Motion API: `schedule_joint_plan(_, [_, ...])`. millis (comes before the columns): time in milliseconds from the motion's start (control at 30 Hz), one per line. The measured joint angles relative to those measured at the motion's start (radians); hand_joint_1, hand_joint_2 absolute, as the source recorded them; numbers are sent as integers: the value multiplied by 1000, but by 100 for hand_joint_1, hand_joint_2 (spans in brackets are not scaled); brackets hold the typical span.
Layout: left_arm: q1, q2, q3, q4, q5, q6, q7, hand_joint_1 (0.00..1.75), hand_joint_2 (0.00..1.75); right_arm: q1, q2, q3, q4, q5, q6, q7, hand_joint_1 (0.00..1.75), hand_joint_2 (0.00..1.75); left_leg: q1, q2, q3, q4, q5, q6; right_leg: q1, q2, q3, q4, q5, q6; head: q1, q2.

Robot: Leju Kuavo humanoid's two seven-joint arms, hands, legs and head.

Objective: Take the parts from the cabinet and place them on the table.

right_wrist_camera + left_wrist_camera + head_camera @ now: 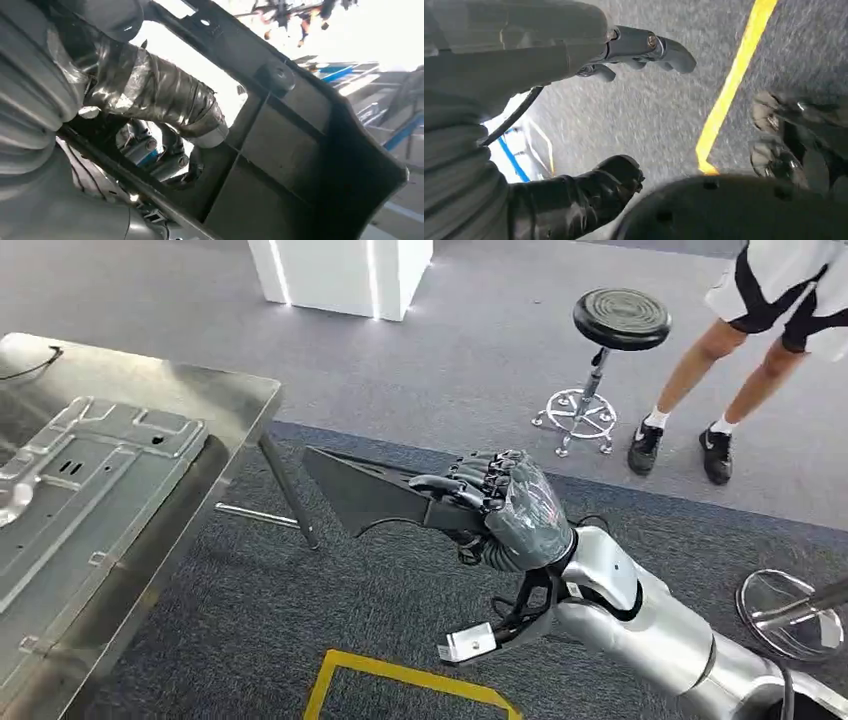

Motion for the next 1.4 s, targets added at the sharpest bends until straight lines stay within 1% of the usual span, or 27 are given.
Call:
schedule_joint_plan(33, [0,0,1,0,0,-2,0,0,175,1,0,0,0,0,0,0,175,175,5,4,7,-14,19,-5,-1,-16,1,1,-2,3,0,0])
schedule_joint_plan(100, [1,0,3,0,0,-2,0,0,175,0,0,0,0,0,0,0,175,175,10,23,83,-157,98,-10,-4,-41,5,6,-10,10,0,0])
schedule_joint_plan(133, [0,0,4,0,0,-2,0,0,175,0,0,0,0,0,0,0,175,175,10,57,132,-244,133,-9,-5,-52,8,12,-17,15,0,0])
schedule_joint_plan(167, [0,0,4,0,0,-2,0,0,175,1,-2,-2,-2,0,0,0,175,175,-2,106,154,-287,121,-4,1,-61,8,18,-24,23,0,0])
schedule_joint_plan(200, [0,0,5,0,0,-2,0,0,175,0,-3,-2,-2,0,0,0,175,175,-3,82,152,-290,128,10,3,-70,7,23,-28,29,2,0])
schedule_joint_plan(300, [2,0,6,0,0,-2,0,0,175,-1,-4,-3,-2,0,0,0,175,175,-7,43,148,-292,130,27,1,-104,17,20,-31,42,1,0])
schedule_joint_plan(333, [1,0,6,0,0,-1,-1,0,175,-1,-5,-3,-4,0,0,0,175,175,0,31,157,-302,136,37,-3,-98,15,22,-41,52,1,0])
schedule_joint_plan(400, [-3,0,6,0,0,-1,-1,0,175,-2,-10,-6,-5,0,0,5,175,175,1,13,157,-305,139,46,-13,8,-17,109,-100,56,1,0])
schedule_joint_plan(433, [-4,0,6,0,0,-1,-1,0,175,0,-13,-7,-5,0,0,6,175,175,1,0,157,-305,140,48,-14,35,-58,193,-140,58,2,0])
schedule_joint_plan(467, [-5,0,6,0,-2,-1,-3,0,175,4,-18,-7,-5,0,1,11,175,175,-1,-16,155,-304,141,49,-15,47,-102,280,-171,59,2,0])
schedule_joint_plan(500, [-5,0,6,0,-3,-2,-4,0,175,7,-20,-7,-4,0,2,14,175,175,-1,-31,155,-303,141,49,-15,50,-132,332,-179,60,1,0])
schedule_joint_plan(567, [-5,0,6,0,-5,-4,-4,0,175,7,-23,-7,-3,0,8,20,175,175,-2,-62,155,-298,141,48,-15,52,-123,290,-120,58,2,0])
schedule_joint_plan(633, [-8,0,6,0,-10,-8,-6,0,175,6,-31,-12,-3,1,18,23,175,175,-1,-93,156,-293,140,47,-17,76,-54,125,-22,51,2,0])
schedule_joint_plan(667, [-7,-2,6,0,-14,-11,-6,0,175,4,-37,-14,-3,3,22,27,175,175,1,-106,153,-293,139,45,-19,134,-28,54,-8,47,2,0])
schedule_joint_plan(700, [-12,-2,6,0,-21,-11,-6,0,175,3,-42,-14,-2,5,32,33,175,175,-3,-119,142,-286,142,38,-25,177,-23,34,-13,46,1,0])
schedule_joint_plan(800, [-7,-1,4,0,-31,-5,-8,0,175,-26,-67,-16,10,35,105,71,175,175,9,-165,127,-293,155,16,-16,136,-19,36,-11,43,1,0])
schedule_joint_plan(833, [-6,1,4,1,-28,-2,-10,0,175,-76,-72,-4,33,67,170,98,175,175,2,-170,121,-290,154,9,-29,120,-19,25,-4,33,1,0])
schedule_joint_plan(900, [-11,2,7,0,-14,1,-16,0,175,-235,-78,43,125,114,271,135,175,175,-4,-41,89,-221,106,4,-27,92,-17,19,2,18,-7,0])
schedule_joint_plan(967, [-18,2,10,0,-7,2,-19,0,175,-367,-79,82,216,138,314,137,175,175,1,-5,8,-64,28,0,-21,54,-21,21,1,16,-7,0])
schedule_joint_plan(1033, [-19,2,14,0,2,5,-18,0,175,-470,-71,138,294,185,339,157,175,175,5,-1,-28,15,12,-4,-19,18,-24,23,2,16,-7,0])
schedule_joint_plan(1067, [-19,2,16,0,4,6,-14,0,175,-516,-64,163,315,202,348,167,175,175,6,3,-7,-16,38,-6,-19,1,-23,23,1,17,-7,0])
schedule_joint_plan(1133, [-16,2,23,0,11,8,-6,0,175,-584,-46,219,351,231,361,189,175,175,7,29,82,-168,117,-6,-19,-27,-18,27,-6,22,-8,0])
schedule_joint_plan(1167, [-15,2,26,1,13,11,-3,0,175,-617,-35,247,369,243,367,203,175,175,4,74,128,-254,146,-2,-17,-39,-15,31,-10,27,-8,0])
schedule_joint_plan(1200, [-17,1,31,1,16,13,0,0,175,-649,-26,274,389,254,375,214,175,175,-15,110,139,-278,131,6,-8,-53,-19,37,-15,34,-8,0])
schedule_joint_plan(1233, [-17,0,33,0,19,14,0,0,175,-675,-17,294,405,261,381,222,175,175,-9,89,134,-279,136,16,-8,-63,-18,38,-16,37,-5,0])
schedule_joint_plan(1333, [-15,-1,39,0,22,15,2,0,175,-745,26,361,442,281,403,241,175,175,-11,52,132,-286,141,29,-7,-102,-9,37,-22,47,-5,0])
schedule_joint_plan(1400, [-16,-5,41,0,23,16,-1,0,175,-785,51,394,462,287,410,251,175,175,-1,32,137,-293,146,39,-17,-5,-30,85,-62,55,-5,0])
